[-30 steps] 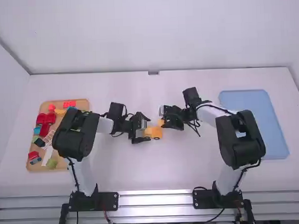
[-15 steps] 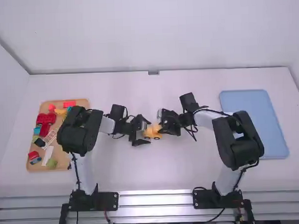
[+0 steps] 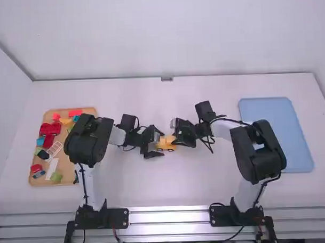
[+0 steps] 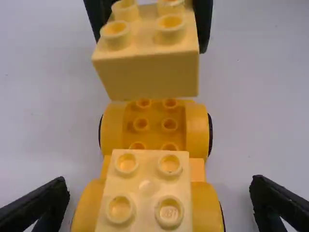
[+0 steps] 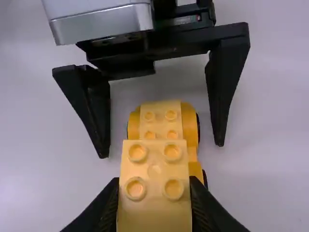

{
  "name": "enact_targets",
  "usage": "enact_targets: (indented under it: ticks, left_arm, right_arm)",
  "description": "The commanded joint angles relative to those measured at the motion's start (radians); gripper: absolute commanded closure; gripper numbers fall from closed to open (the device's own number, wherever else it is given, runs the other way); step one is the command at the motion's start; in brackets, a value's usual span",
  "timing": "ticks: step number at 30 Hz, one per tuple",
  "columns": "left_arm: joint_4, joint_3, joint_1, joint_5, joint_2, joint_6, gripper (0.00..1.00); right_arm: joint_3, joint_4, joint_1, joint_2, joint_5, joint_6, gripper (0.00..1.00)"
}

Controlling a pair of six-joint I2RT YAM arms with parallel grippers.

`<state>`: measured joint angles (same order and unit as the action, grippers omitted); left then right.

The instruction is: Assemble lego blocks to make yellow taxi

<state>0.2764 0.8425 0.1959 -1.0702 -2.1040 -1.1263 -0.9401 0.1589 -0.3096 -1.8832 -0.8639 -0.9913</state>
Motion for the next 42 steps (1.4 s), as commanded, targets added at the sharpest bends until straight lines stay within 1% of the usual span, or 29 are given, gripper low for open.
enact_targets:
  ticks: [1,2,4,6,8,9,11,15,17,19,20,21,24,27,29,34,37,42]
  left_arm:
    - [-0.003,0.010,0.021,-0.001,-0.004,-0.015,0.12]
    - [-0.003,0.010,0.022,0.003,-0.004,-0.015,0.13]
    - [-0.003,0.011,0.032,0.021,-0.004,-0.015,0.20]
    - [-0.003,0.011,0.035,0.031,-0.004,-0.015,0.23]
    - [-0.003,0.010,0.046,0.044,-0.004,-0.013,0.33]
    - [-0.002,0.010,0.047,0.040,-0.004,-0.006,0.32]
    - [-0.002,0.011,0.045,0.040,-0.004,-0.004,0.32]
    - [-0.002,0.013,0.045,0.040,-0.004,-0.005,0.35]
    - [-0.003,0.013,0.047,0.045,-0.004,-0.004,0.38]
    - [0.002,0.013,0.044,0.066,-0.004,0.017,0.38]
    - [0.006,0.013,0.047,0.084,-0.004,0.037,0.40]
    - [0.006,0.013,0.047,0.096,-0.004,0.040,0.40]
    - [0.006,0.012,0.047,0.090,-0.004,0.037,0.40]
    - [0.004,0.012,0.045,0.085,-0.004,0.038,0.43]
    - [0.000,0.011,0.047,0.085,-0.004,0.037,0.48]
    - [0.002,0.003,0.045,0.090,-0.004,0.051,0.48]
    - [0.021,0.001,0.048,0.097,-0.004,0.103,0.49]
    - [0.047,0.001,0.048,0.096,-0.004,0.117,0.53]
  right_arm:
    - [0.017,-0.033,-0.002,-0.041,0.000,0.052,0.84]
    - [0.017,-0.038,-0.002,-0.043,0.002,0.058,0.84]
    - [0.020,-0.097,-0.010,-0.077,0.004,0.113,0.85]
    - [0.020,-0.104,-0.010,-0.088,0.000,0.116,0.85]
    - [0.020,-0.091,-0.004,-0.088,0.001,0.113,0.85]
    - [0.017,-0.085,0.001,-0.088,-0.001,0.112,0.85]
    - [0.014,-0.074,0.002,-0.088,0.002,0.101,0.85]
    - [0.008,-0.032,0.003,-0.086,0.009,0.048,0.85]
    - [0.008,-0.020,0.003,-0.086,0.022,0.037,0.85]
    - [0.008,-0.021,-0.002,-0.086,0.031,0.037,0.87]
    - [0.008,-0.026,-0.006,-0.086,0.035,0.037,0.86]
    - [0.008,-0.033,-0.006,-0.084,0.035,0.037,0.87]
    - [0.008,-0.046,0.004,-0.071,0.030,0.037,0.87]
    - [0.008,-0.050,0.010,-0.043,0.024,0.023,0.87]
    - [0.006,-0.054,0.008,-0.027,0.029,0.022,0.87]
    - [-0.010,-0.039,0.011,-0.010,0.040,0.022,0.87]
    - [-0.010,-0.043,-0.002,-0.005,0.066,0.021,0.88]
    - [-0.010,-0.012,-0.027,-0.005,0.124,-0.005,0.88]
